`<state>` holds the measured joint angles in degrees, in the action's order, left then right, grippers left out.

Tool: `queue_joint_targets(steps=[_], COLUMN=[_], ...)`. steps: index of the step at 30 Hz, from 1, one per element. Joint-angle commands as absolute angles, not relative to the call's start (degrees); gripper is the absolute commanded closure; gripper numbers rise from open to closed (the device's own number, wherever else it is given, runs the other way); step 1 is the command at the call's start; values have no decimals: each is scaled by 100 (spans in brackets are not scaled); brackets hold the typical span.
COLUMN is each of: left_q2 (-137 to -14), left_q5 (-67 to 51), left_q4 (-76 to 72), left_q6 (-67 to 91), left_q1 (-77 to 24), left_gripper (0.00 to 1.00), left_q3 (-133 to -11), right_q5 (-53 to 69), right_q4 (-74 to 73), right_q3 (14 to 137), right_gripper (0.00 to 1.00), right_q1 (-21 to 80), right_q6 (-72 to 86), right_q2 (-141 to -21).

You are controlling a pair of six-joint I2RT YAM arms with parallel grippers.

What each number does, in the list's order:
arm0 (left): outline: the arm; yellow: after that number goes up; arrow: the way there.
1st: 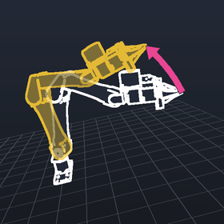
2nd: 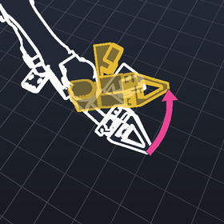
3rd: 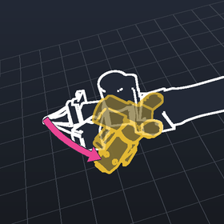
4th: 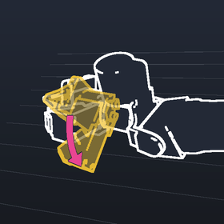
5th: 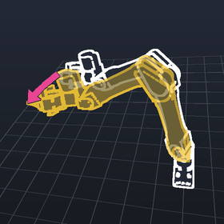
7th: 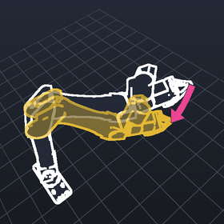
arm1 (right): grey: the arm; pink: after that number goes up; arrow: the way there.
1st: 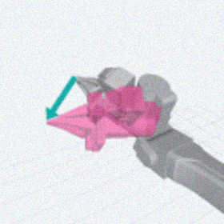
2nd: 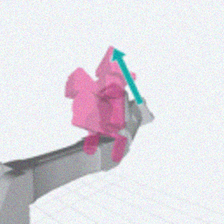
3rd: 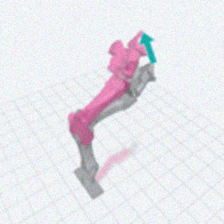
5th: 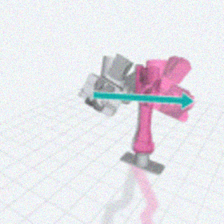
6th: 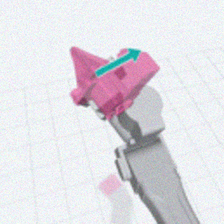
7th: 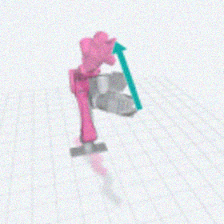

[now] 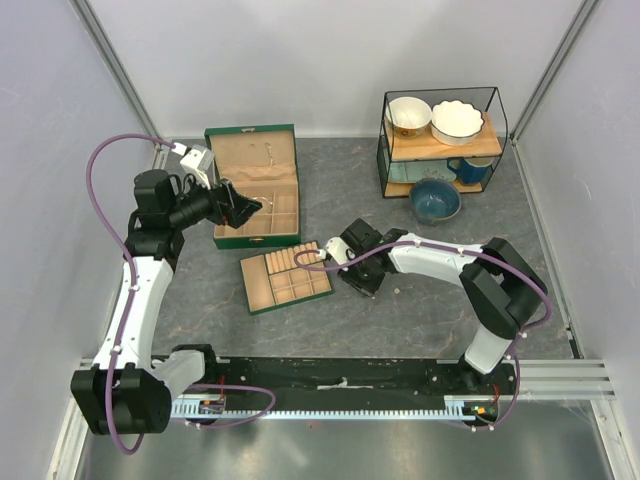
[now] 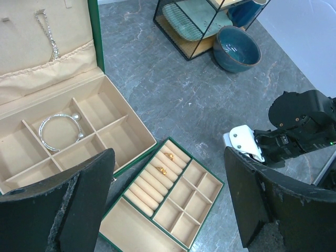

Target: Organize the mixed jewelry

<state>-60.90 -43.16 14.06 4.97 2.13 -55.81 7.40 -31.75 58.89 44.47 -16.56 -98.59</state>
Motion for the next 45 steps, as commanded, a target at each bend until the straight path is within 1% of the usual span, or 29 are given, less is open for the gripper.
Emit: queue_joint_targets(steps=[1,8,15,20,24,27,31,36,42,45], left_q2=[-5985,-5968,-5959,-5976,-5968,-5977,-5968,-5941,-5941,-5933], left_q5=[-4342,-4333,-4333,-4333,-4359,-4421,-4474,-4263,-4157,-4043], left_q4=[1257,1248,1248,1248,1231,1222,1213,1099,932,844], left_q6=[237,220,220,220,211,193,167,316,694,975], left_q1=[202,202,211,202,202,202,211,246,483,694], left_gripper=[8,8,8,8,8,8,8,9,9,9], left_q3=[-5564,-5546,-5555,-5537,-5537,-5520,-5519,-5519,-5590,-5625], right_q5=[668,650,712,949,1519,2187,3144,3857,4648,4746], right_q4=[-3199,-3340,-3541,-3797,-4034,-4174,-4315,-4368,-4281,-4114], right_q3=[5801,5897,6108,6652,7250,7916,8603,9358,9904,9923], right_gripper=[66,77,81,81,81,81,81,80,78,77], right_q1=[4500,4509,4526,4561,4561,4561,4553,4561,4562,4579], right_q6=[-1696,-1714,-1688,-1687,-1740,-1819,-2003,-2083,-2004,-1934], right_q2=[-9844,-9791,-9730,-9721,-9852,-10089,-10598,-11152,-11916,-12093])
